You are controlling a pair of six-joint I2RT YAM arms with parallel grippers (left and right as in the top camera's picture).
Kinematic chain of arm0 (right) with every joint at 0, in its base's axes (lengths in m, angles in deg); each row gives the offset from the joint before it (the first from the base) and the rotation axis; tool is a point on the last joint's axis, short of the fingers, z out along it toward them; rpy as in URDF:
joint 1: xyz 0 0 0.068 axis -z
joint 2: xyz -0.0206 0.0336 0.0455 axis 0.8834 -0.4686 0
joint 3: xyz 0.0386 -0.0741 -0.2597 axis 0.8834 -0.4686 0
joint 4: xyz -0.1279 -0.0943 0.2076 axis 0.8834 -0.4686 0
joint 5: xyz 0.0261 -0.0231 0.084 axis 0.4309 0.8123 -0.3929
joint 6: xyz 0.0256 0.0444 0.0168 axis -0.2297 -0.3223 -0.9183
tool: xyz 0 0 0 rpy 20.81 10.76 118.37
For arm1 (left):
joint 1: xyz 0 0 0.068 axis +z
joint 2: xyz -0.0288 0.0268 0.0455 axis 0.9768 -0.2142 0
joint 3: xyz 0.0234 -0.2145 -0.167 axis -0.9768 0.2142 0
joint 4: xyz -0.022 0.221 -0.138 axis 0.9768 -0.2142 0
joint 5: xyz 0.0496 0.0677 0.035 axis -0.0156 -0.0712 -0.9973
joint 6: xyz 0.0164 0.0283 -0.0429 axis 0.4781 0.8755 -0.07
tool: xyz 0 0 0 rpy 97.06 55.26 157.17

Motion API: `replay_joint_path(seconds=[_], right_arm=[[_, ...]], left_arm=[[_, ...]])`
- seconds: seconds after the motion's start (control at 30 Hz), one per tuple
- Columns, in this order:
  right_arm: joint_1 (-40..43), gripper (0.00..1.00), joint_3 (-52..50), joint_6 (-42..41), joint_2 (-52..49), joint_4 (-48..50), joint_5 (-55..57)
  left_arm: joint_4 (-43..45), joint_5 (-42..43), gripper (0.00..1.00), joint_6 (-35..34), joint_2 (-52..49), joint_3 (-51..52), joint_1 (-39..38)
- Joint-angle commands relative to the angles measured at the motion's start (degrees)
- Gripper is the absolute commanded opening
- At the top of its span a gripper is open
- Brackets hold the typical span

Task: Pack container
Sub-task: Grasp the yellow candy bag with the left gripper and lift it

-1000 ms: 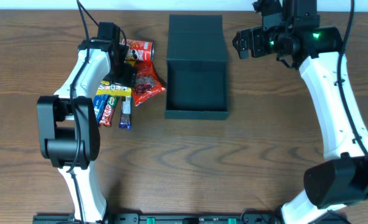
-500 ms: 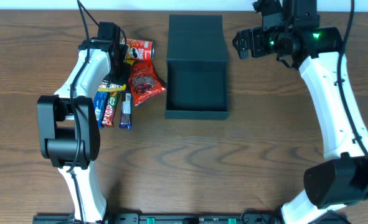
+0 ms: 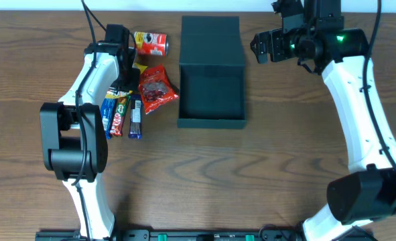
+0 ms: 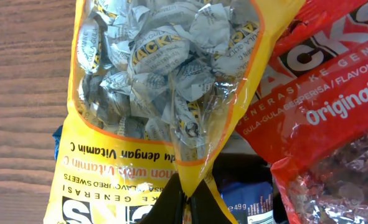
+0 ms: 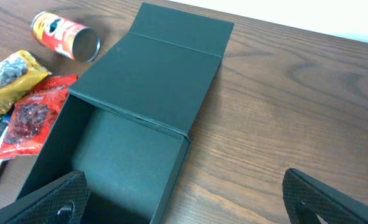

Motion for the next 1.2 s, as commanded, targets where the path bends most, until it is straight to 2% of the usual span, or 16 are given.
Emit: replay_joint_path(seconds=[0.0, 0.27, 0.47, 0.7, 0.77, 0.8, 0.83, 0.93, 1.17], right_arm=[[-0.5, 0.99, 0.4, 0.5, 0.4, 0.0, 0.0], [-0.5, 0.99, 0.4, 0.5, 0.4, 0.1, 0.0], [-0.5, 0.99, 0.4, 0.5, 0.4, 0.5, 0.0], [-0.5, 0.99, 0.4, 0.5, 0.4, 0.5, 0.0], [-0.5, 0.99, 0.4, 0.5, 0.4, 0.5, 0.0], [-0.5, 0.99, 0.4, 0.5, 0.4, 0.5, 0.0], [-0.5, 0.99, 0.4, 0.5, 0.4, 0.5, 0.0], [-0.5, 0.99, 0.4, 0.5, 0.4, 0.4, 0.0], [-0.5, 0.99, 0.4, 0.5, 0.4, 0.1, 0.0]], left_arm=[[-0.5, -0.7, 0.06, -2.0, 2.5, -1.0, 0.1], [0.6, -4.7, 0.06, -5.8, 10.5, -1.0, 0.1], [3.3, -4.6, 0.06, -8.2, 15.4, -1.0, -0.1], [3.3, -4.7, 0.06, -8.3, 17.9, -1.0, -1.1], [3.2, -4.7, 0.33, -8.3, 17.3, -1.0, -1.0], [3.2, -4.7, 0.59, -8.2, 16.7, -1.0, -0.9], [3.1, -4.7, 0.73, -7.6, 15.8, -1.0, -0.9], [2.3, -4.6, 0.85, -4.3, 12.5, -0.9, -0.8], [1.7, -4.7, 0.85, 0.3, 4.0, -0.9, -0.8]])
